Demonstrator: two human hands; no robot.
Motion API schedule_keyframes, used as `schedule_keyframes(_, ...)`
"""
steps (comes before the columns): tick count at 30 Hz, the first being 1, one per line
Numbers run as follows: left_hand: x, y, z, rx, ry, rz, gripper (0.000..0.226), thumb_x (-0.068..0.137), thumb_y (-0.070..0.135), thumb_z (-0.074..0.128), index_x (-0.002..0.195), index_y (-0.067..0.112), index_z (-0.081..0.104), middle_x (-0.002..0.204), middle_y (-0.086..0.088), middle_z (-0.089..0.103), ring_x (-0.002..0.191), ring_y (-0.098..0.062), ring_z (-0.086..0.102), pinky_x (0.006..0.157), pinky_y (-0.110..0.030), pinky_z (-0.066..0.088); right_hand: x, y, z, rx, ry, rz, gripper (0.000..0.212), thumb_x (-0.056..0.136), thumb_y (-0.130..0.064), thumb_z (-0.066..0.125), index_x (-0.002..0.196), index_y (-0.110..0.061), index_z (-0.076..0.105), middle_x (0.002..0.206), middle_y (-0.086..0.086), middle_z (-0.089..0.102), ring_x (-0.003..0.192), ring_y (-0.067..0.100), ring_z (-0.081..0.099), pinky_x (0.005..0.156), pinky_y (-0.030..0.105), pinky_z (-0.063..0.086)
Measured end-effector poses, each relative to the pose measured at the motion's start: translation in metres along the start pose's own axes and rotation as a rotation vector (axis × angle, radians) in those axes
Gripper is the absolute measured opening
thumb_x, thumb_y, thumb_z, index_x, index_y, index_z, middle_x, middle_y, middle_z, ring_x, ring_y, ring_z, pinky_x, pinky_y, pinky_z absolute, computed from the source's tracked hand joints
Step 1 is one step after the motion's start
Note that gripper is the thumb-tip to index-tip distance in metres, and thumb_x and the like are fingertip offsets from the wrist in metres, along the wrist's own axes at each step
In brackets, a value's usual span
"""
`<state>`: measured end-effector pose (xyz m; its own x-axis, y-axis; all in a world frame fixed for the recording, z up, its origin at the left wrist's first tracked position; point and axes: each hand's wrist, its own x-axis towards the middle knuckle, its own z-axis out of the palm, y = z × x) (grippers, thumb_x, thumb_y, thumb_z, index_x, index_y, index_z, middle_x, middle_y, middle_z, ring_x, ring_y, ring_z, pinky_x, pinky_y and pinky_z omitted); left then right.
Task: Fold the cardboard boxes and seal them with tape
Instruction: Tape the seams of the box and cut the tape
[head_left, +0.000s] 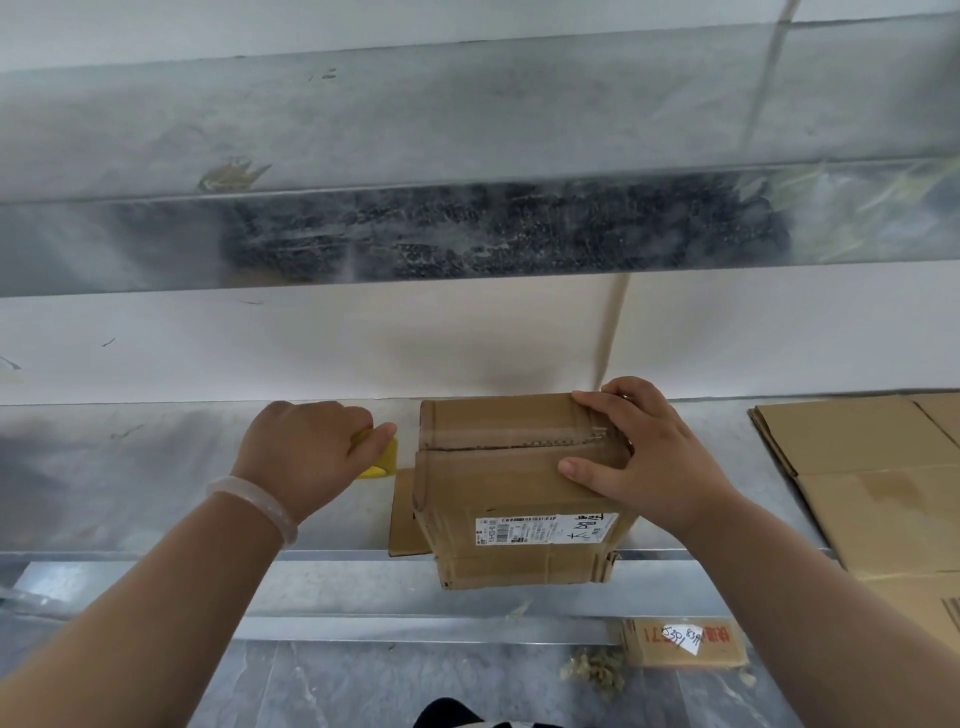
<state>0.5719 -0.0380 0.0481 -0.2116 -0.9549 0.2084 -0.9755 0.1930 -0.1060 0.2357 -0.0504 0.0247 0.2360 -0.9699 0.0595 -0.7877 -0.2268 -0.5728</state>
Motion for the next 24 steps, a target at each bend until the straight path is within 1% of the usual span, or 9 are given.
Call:
schedule_keyframes(4, 0.001, -0.001, 0.012, -0.004, 0.009, -0.006, 0.062, 0.087, 0.063, 0.008, 0.058, 0.025, 0.047, 0.051, 0.006, 0.048, 0.049, -0.007, 0.047, 0.062, -0.028, 0.034, 0.0, -0.001, -0.001, 0.007, 0.0, 0.007, 0.075, 0.067, -0.074, 0.061, 0.135, -0.048, 0.045, 0.129, -0.025, 0.03, 0.119, 0.002, 0.04, 0.102, 0.033, 0.043)
schedule_keyframes(8, 0.0, 0.001, 0.022, 0.07, 0.036, -0.014, 0.065, 0.087, 0.063, 0.007, 0.061, 0.025, 0.052, 0.051, 0.007, 0.048, 0.048, -0.008, 0.048, 0.064, -0.029, 0.038, 0.0, -0.003, -0.001, 0.0, -0.015, 0.022, 0.076, 0.067, -0.075, 0.059, 0.136, -0.048, 0.043, 0.13, -0.024, 0.029, 0.119, 0.003, 0.04, 0.102, 0.031, 0.042)
schedule_keyframes(11, -0.001, 0.01, 0.031, 0.126, 0.08, -0.006, 0.059, 0.09, 0.061, 0.019, 0.054, 0.024, 0.047, 0.044, 0.008, 0.04, 0.04, -0.011, 0.041, 0.06, -0.028, 0.033, 0.0, -0.004, -0.001, -0.028, -0.016, 0.023, 0.068, 0.075, -0.073, 0.053, 0.137, -0.047, 0.043, 0.129, -0.024, 0.029, 0.117, 0.003, 0.04, 0.101, 0.029, 0.039)
schedule_keyframes(13, -0.001, 0.016, 0.035, 0.146, 0.119, -0.009, 0.054, 0.09, 0.057, 0.029, 0.051, 0.024, 0.045, 0.041, 0.009, 0.036, 0.036, -0.013, 0.037, 0.058, -0.027, 0.031, 0.0, -0.006, -0.001, -0.028, -0.006, 0.028, 0.056, 0.085, -0.065, 0.045, 0.137, -0.044, 0.045, 0.13, -0.022, 0.031, 0.118, 0.003, 0.04, 0.101, 0.029, 0.038)
schedule_keyframes(15, -0.001, 0.02, 0.038, 0.14, 0.138, -0.008, 0.05, 0.09, 0.053, 0.033, 0.05, 0.024, 0.044, 0.041, 0.009, 0.035, 0.036, -0.015, 0.035, 0.058, -0.027, 0.032, 0.001, -0.007, 0.0, -0.007, 0.012, 0.042, 0.045, 0.094, -0.054, 0.039, 0.137, -0.041, 0.047, 0.13, -0.022, 0.033, 0.118, 0.004, 0.042, 0.098, 0.027, 0.037)
schedule_keyframes(18, 0.0, 0.028, 0.037, 0.134, 0.15, -0.014, 0.047, 0.09, 0.05, 0.03, 0.051, 0.026, 0.04, 0.042, 0.009, 0.034, 0.036, -0.014, 0.032, 0.058, -0.028, 0.033, 0.005, -0.01, 0.001, -0.002, 0.011, 0.08, 0.036, 0.097, -0.041, 0.047, 0.133, -0.041, 0.05, 0.124, -0.025, 0.033, 0.11, 0.002, 0.045, 0.093, 0.025, 0.039)
schedule_keyframes(21, -0.002, 0.034, 0.039, 0.126, 0.152, -0.028, 0.05, 0.09, 0.048, 0.028, 0.05, 0.024, 0.048, 0.042, 0.009, 0.038, 0.036, -0.014, 0.032, 0.059, -0.028, 0.033, 0.009, -0.018, 0.001, 0.078, 0.011, 0.152, 0.035, 0.094, -0.031, 0.055, 0.127, -0.042, 0.053, 0.124, -0.024, 0.036, 0.11, 0.004, 0.048, 0.089, 0.024, 0.039)
schedule_keyframes(23, -0.002, 0.034, 0.04, 0.124, 0.164, -0.032, 0.051, 0.09, 0.047, 0.027, 0.051, 0.024, 0.05, 0.042, 0.009, 0.039, 0.036, -0.013, 0.031, 0.059, -0.028, 0.032, 0.011, -0.028, 0.003, 0.068, -0.007, 0.201, 0.039, 0.094, -0.029, 0.05, 0.131, -0.043, 0.048, 0.131, -0.02, 0.034, 0.117, 0.009, 0.048, 0.096, 0.03, 0.041)
schedule_keyframes(24, -0.002, 0.034, 0.04, 0.127, 0.169, -0.032, 0.051, 0.09, 0.047, 0.027, 0.051, 0.024, 0.05, 0.042, 0.009, 0.039, 0.036, -0.013, 0.031, 0.059, -0.028, 0.032, 0.011, -0.033, 0.006, -0.011, -0.021, 0.212, 0.042, 0.096, -0.03, 0.045, 0.136, -0.043, 0.043, 0.136, -0.017, 0.032, 0.122, 0.013, 0.045, 0.105, 0.036, 0.038)
